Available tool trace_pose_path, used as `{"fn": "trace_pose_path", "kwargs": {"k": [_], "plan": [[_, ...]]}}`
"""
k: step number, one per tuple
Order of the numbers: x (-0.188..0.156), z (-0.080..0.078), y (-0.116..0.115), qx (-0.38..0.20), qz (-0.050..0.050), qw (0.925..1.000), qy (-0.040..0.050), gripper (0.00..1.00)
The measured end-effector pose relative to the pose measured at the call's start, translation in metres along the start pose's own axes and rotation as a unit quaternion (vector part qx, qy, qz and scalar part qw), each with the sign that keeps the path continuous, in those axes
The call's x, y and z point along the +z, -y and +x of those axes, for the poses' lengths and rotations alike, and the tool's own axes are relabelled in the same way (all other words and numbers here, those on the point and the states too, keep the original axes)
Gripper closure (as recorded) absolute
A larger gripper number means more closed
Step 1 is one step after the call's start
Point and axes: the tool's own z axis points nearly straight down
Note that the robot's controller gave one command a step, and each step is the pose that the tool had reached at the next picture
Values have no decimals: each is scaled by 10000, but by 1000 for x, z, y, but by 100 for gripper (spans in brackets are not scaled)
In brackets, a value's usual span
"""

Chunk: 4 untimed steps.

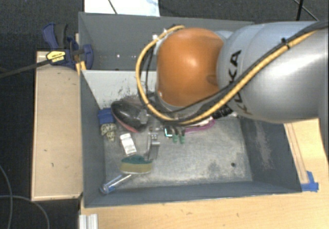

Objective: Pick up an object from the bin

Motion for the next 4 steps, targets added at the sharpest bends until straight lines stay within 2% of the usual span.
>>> {"fn": "trace_pose_path", "kwargs": {"k": [1,2,3,4], "plan": [[162,22,21,-1039,8,9946,6,0],[158,20,20,-993,-6,9950,39,100],[80,6,33,-730,-6,9973,77,100],[-65,5,38,-619,-10,9980,85,100]]}}
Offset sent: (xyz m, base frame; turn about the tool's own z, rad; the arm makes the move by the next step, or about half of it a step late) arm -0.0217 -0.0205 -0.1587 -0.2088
